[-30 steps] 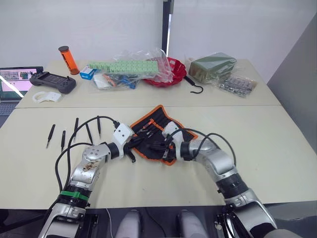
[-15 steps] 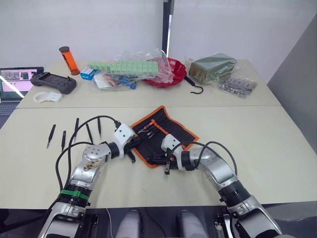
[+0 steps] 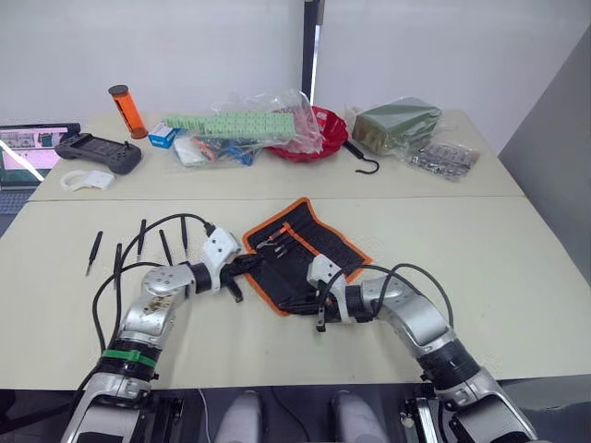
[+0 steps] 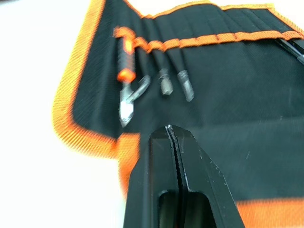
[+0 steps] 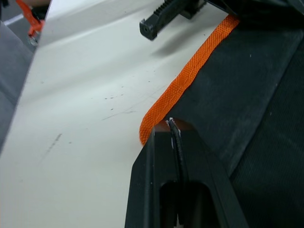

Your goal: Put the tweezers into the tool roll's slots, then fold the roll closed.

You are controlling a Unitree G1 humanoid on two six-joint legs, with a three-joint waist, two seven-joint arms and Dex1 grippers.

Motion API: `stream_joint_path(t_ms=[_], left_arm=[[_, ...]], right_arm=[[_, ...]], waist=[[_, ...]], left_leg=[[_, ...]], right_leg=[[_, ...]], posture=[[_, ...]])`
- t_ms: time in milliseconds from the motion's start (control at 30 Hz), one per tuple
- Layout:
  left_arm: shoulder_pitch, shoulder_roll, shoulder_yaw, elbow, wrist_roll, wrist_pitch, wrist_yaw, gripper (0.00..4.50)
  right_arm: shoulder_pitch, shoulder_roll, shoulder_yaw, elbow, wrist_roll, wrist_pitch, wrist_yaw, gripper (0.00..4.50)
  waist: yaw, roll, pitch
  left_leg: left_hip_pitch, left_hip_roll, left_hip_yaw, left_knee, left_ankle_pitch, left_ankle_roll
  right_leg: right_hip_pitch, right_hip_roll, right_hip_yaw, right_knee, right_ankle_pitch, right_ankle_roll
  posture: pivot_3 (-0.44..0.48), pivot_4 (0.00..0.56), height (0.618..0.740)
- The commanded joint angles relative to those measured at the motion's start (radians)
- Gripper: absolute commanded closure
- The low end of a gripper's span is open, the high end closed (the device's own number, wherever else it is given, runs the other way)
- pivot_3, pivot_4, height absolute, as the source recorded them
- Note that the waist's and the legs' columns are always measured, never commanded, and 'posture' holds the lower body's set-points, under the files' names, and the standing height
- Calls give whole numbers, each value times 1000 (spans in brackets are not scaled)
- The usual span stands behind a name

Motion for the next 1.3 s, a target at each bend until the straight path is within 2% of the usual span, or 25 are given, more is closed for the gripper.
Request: stream_joint_path(t_ms=[33, 133, 267, 433, 600, 633, 667, 833, 1033, 1067, 1167, 1300], left_arm=[[-1, 36, 94, -22, -81, 15, -45, 4471], [7, 84, 193, -35, -169, 36, -97, 4471], [47, 148, 274, -36, -203, 42, -120, 4471], [166, 214, 392, -73, -227, 54, -101, 4471], [334, 220, 517, -131, -242, 46, -56, 4471], [365, 212, 541, -142, -245, 43, -42, 4233], [416, 197, 580, -151, -241, 22, -23, 3956], [591, 133, 697, -194, -251, -31, 33, 2354], [659, 85, 745, -220, -269, -49, 78, 375], [668, 80, 750, -231, -274, -49, 82, 23], [689, 69, 760, -256, -281, -43, 99, 23], [723, 52, 770, -309, -292, -32, 124, 23]], right_arm=[[12, -35, -73, -129, 117, 112, 23, 4500], [49, -68, -183, -245, 257, 228, 11, 4500], [111, -111, -316, -305, 329, 260, -45, 4500], [212, -172, -516, -290, 339, 223, -151, 4500], [356, -221, -636, -295, 297, 130, -207, 4500], [379, -226, -647, -299, 286, 108, -217, 3951], [419, -232, -669, -295, 277, 87, -220, 3746], [519, -242, -751, -226, 254, -21, -228, 1989], [518, -250, -757, -146, 256, -84, -207, 3], [512, -251, -756, -136, 262, -87, -202, 0], [495, -249, -754, -114, 285, -78, -187, 0], [430, -256, -751, -142, 399, 53, -178, 0]], waist=[[1, -1, 1], [0, -1, 1], [-1, -2, 2], [-1, -2, 3], [0, -2, 3], [0, -2, 3], [0, -2, 3], [1, -2, 4], [13, -3, 4], [15, -3, 4], [18, -3, 4], [17, -3, 4]], left_leg=[[-3, 0, 0, 0, 0, 0], [-14, 0, -1, 2, 1, 0], [-14, 0, -1, 0, 0, 0], [-14, 0, 0, -1, 0, 0], [-13, 0, 1, -3, 0, 0], [-13, 0, 2, -3, 0, 0], [-13, 1, 2, -3, 0, 0], [-12, 2, 4, -4, 0, -1], [-11, 2, 5, -3, 1, -1], [-11, 2, 5, -3, 1, -1], [-11, 2, 6, -3, 1, -1], [-11, 3, 6, -3, 1, -1]], right_leg=[[-2, 0, 0, 0, 0, 0], [-15, 0, 0, 3, 1, -1], [-15, 0, 0, 2, 1, -1], [-15, 0, 0, 2, 1, -1], [-15, -1, 0, 0, 1, -1], [-15, -1, 1, 0, 1, -1], [-15, -1, 1, 0, 1, -1], [-15, -1, 3, -2, 1, -2], [-13, -1, 2, -3, 0, -2], [-13, -1, 3, -4, 0, -2], [-13, -1, 3, -4, 1, -2], [-13, -1, 3, -4, 1, -3]], posture=[[0, 150, 740], [0, 150, 740], [0, 150, 740], [0, 150, 740], [0, 150, 740], [0, 150, 740], [0, 150, 740], [0, 150, 740], [0, 150, 740], [0, 150, 740], [0, 150, 740], [0, 150, 740]])
